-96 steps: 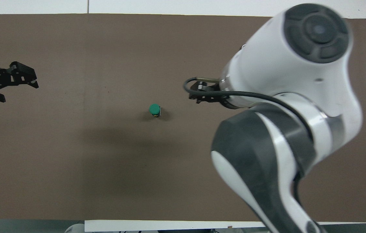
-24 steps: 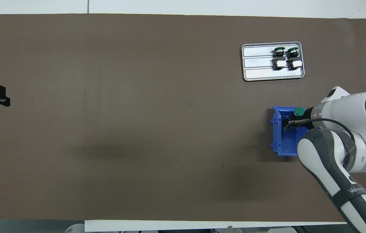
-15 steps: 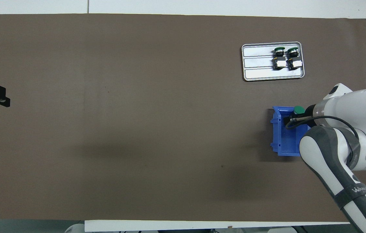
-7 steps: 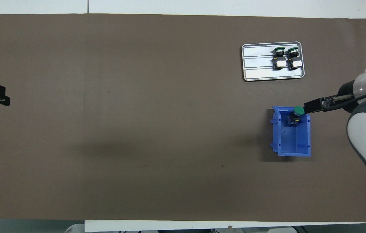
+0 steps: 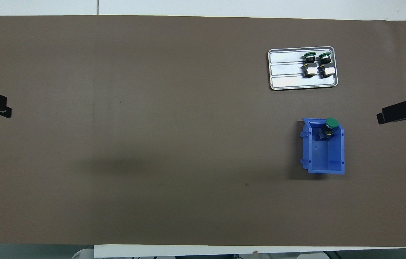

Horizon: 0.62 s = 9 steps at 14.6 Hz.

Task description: Place and press button with both arms

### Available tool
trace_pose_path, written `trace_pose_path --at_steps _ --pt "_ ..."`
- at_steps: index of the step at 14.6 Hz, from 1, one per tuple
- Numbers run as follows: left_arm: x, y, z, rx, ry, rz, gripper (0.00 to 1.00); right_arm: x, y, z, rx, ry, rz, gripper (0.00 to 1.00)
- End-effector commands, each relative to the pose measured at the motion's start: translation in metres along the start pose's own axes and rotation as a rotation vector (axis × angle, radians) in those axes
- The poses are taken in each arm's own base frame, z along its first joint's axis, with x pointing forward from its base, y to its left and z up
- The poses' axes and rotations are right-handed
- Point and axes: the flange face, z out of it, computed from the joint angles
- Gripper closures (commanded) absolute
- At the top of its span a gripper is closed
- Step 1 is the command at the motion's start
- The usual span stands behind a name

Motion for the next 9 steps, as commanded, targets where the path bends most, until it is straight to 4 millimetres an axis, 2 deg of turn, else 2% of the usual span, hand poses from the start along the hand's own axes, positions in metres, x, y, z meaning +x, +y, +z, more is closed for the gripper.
trace_pose_path --at_steps 1,5,9 --pt "-0.006 0.003 -0.001 0.022 0.024 0.019 0.00 0.016 -0.003 0.003 -0.029 -0.042 -0.003 0.01" --pt "-0.007 0.001 0.000 0.023 0.018 0.047 0.00 0.035 -0.008 -0.004 -0.020 -0.034 0.006 0.01" --pt "-0.007 -0.002 0.000 0.024 0.016 0.045 0.00 0.035 -0.008 0.002 -0.020 -0.040 0.020 0.01"
